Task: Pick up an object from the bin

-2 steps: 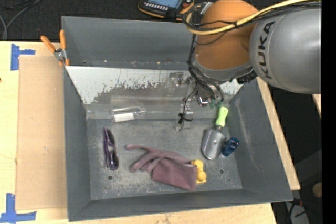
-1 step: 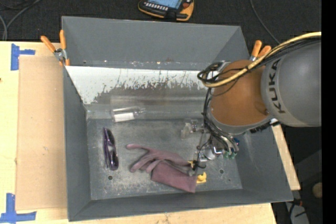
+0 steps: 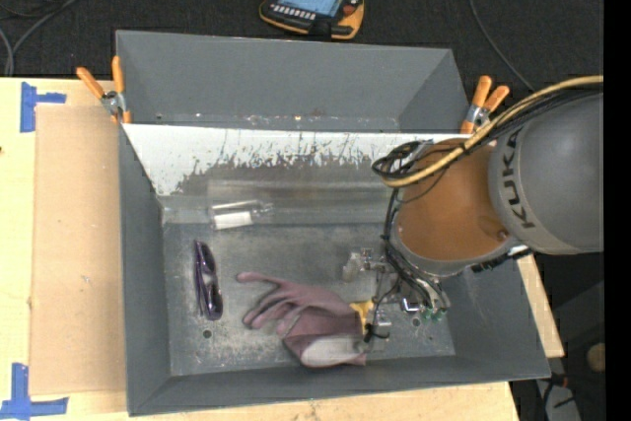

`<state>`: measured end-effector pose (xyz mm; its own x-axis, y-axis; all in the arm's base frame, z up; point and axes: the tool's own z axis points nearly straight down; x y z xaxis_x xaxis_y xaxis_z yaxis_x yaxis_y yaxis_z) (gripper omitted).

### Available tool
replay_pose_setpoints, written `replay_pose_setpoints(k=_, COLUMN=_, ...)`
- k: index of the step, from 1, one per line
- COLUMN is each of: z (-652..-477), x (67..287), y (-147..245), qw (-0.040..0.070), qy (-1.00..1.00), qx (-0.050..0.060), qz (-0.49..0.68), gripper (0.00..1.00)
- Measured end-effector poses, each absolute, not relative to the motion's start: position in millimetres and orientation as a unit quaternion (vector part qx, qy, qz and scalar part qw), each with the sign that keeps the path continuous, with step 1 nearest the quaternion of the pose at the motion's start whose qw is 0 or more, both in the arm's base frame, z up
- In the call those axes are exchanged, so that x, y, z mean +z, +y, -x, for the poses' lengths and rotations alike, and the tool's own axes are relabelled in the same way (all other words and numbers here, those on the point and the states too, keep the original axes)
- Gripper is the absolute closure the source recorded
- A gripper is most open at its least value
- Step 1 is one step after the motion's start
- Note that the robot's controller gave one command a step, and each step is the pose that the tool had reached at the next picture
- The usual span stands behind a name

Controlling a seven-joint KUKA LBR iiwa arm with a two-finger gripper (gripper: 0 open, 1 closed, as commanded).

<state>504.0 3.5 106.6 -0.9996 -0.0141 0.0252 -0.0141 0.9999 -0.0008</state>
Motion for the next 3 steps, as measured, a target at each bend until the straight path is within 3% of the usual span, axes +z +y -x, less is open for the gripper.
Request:
replay_pose_setpoints(k=1, z=-525.4, x=149, y=0, qw=0.004, qy=-0.999, qx=0.000, qz=-0.032, gripper=0.00)
replay_pose_setpoints(k=2, z=-484.4, x=75, y=-25, qw=0.008, qy=-1.000, qx=-0.002, qz=0.004, gripper=0.00)
replay_pose_setpoints(k=3, z=-480.3, x=84, y=-29, qw=0.003, qy=-0.997, qx=-0.001, qz=0.077, gripper=1.00)
